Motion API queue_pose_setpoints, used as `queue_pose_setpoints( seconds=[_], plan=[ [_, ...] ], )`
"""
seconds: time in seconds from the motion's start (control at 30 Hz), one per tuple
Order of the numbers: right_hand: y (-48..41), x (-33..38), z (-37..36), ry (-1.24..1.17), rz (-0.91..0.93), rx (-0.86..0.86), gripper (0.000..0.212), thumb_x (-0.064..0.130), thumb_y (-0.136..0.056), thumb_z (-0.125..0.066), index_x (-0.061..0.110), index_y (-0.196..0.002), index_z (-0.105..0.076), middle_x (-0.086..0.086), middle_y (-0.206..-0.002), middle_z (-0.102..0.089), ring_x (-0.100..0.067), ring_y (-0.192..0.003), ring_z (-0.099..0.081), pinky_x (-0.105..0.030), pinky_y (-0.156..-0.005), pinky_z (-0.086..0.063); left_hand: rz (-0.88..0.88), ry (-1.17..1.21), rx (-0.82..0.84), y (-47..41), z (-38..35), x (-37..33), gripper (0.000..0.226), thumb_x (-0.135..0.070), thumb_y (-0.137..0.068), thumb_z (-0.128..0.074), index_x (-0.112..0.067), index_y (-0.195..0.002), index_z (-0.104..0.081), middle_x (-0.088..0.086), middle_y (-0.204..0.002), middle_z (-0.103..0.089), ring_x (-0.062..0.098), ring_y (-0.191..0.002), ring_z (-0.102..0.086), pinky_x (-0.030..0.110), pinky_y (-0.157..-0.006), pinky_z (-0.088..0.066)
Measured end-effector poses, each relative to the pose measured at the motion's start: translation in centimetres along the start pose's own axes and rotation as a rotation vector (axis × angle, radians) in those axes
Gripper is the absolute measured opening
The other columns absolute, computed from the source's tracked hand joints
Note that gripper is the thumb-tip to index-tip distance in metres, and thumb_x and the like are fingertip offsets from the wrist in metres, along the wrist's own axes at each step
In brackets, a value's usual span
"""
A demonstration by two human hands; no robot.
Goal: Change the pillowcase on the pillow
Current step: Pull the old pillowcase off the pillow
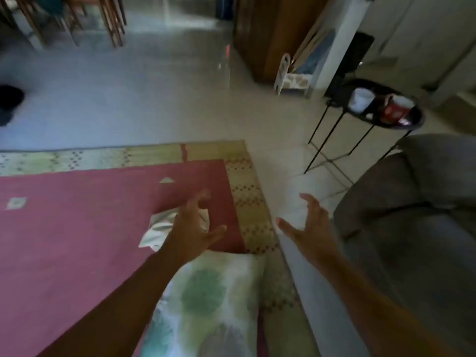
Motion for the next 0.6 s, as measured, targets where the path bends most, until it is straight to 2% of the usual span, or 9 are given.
queue_pose_setpoints(
  seconds=[0.07, 0.13, 0.2, 0.27, 0.33, 0.4, 0.47, 0.5, 0.6],
  plan=[
    [0.5, -6.8, -7.8, 0.011, -0.075, 0.074, 0.086, 0.043, -0.081, -0.078, 0.026, -0.149, -0.029, -0.002, -0.142, -0.035, -0.023, -0.139, -0.031, -0.033, -0.104, -0.034, 0.044, -0.067, 0.041, 1.5, -4.7, 8.4, 0.107, -0.077, -0.056, -0.067, -0.02, -0.142, -0.04, 0.008, -0.13, -0.053, 0.026, -0.119, -0.052, 0.045, -0.102, -0.045],
    [1.8, -14.5, -16.0, 0.05, -0.169, 0.174, 0.096, 0.047, -0.078, -0.079, 0.025, -0.153, -0.023, -0.002, -0.153, -0.029, -0.02, -0.144, -0.024, -0.036, -0.116, -0.026, 0.191, -0.175, 0.121, 4.1, -9.4, 17.7, 0.112, -0.083, -0.055, -0.057, -0.029, -0.148, -0.029, 0.014, -0.144, -0.042, 0.032, -0.134, -0.041, 0.049, -0.11, -0.037],
    [3.6, -20.9, -22.9, 0.013, -0.254, 0.215, 0.105, 0.062, -0.071, -0.078, 0.031, -0.154, -0.022, 0.0, -0.159, -0.024, -0.019, -0.146, -0.022, -0.035, -0.118, -0.021, 0.304, -0.242, 0.172, 6.5, -12.9, 25.1, 0.111, -0.091, -0.052, -0.049, -0.045, -0.149, -0.021, 0.014, -0.155, -0.027, 0.036, -0.143, -0.029, 0.054, -0.114, -0.03],
    [4.1, -26.2, -28.3, 0.071, -0.275, 0.236, 0.113, 0.086, -0.057, -0.066, 0.043, -0.151, -0.021, -0.002, -0.159, -0.025, -0.022, -0.146, -0.024, -0.041, -0.118, -0.026, 0.372, -0.33, 0.195, 7.8, -15.3, 31.4, 0.11, -0.098, -0.049, -0.045, -0.057, -0.148, -0.017, 0.013, -0.158, -0.019, 0.039, -0.145, -0.025, 0.059, -0.113, -0.027],
    [4.2, -30.2, -32.8, 0.176, -0.278, 0.282, 0.114, 0.097, -0.049, -0.052, 0.054, -0.148, -0.014, -0.01, -0.159, -0.022, -0.03, -0.148, -0.021, -0.048, -0.116, -0.028, 0.49, -0.316, 0.172, 8.8, -16.4, 38.0, 0.107, -0.103, -0.047, -0.045, -0.067, -0.143, -0.015, 0.012, -0.159, -0.022, 0.039, -0.145, -0.026, 0.06, -0.114, -0.026],
    [4.4, -32.4, -36.3, 0.306, -0.246, 0.335, 0.113, 0.098, -0.055, -0.046, 0.059, -0.147, 0.006, -0.016, -0.163, -0.004, -0.039, -0.15, -0.006, -0.057, -0.117, -0.018, 0.585, -0.226, 0.112, 9.5, -17.5, 43.4, 0.097, -0.105, -0.048, -0.044, -0.077, -0.135, -0.011, 0.013, -0.157, -0.031, 0.04, -0.144, -0.031, 0.062, -0.116, -0.022],
    [4.1, -33.7, -38.6, 0.402, -0.224, 0.298, 0.111, 0.094, -0.064, -0.046, 0.06, -0.143, 0.023, -0.017, -0.163, 0.011, -0.043, -0.149, 0.002, -0.063, -0.115, -0.01, 0.642, -0.24, 0.078, 10.1, -18.6, 46.9, 0.084, -0.099, -0.062, -0.042, -0.081, -0.133, -0.001, 0.012, -0.158, -0.029, 0.041, -0.144, -0.027, 0.068, -0.115, -0.013],
    [3.9, -34.0, -39.6, 0.438, -0.21, 0.246, 0.111, 0.092, -0.066, -0.047, 0.058, -0.143, 0.024, -0.017, -0.163, 0.011, -0.044, -0.148, 0.001, -0.064, -0.115, -0.008, 0.64, -0.288, 0.051, 10.2, -19.0, 47.9, 0.08, -0.097, -0.067, -0.037, -0.08, -0.134, 0.003, 0.012, -0.159, -0.026, 0.04, -0.145, -0.024, 0.069, -0.116, -0.009],
    [3.3, -33.9, -41.6, 0.508, -0.172, 0.053, 0.111, 0.09, -0.064, -0.04, 0.047, -0.152, 0.013, -0.026, -0.16, -0.003, -0.049, -0.145, -0.008, -0.067, -0.114, -0.009, 0.56, -0.415, -0.057, 9.3, -19.3, 49.0, 0.081, -0.098, -0.068, -0.018, -0.071, -0.141, 0.002, 0.009, -0.153, -0.032, 0.033, -0.142, -0.027, 0.066, -0.118, -0.002]
  ],
)
Point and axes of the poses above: each hand's wrist, its own y-axis away from the middle knuckle, its own z-axis out of the back of the hand, x = y × z, the point moved 10 cm from there along -y, towards the middle knuckle
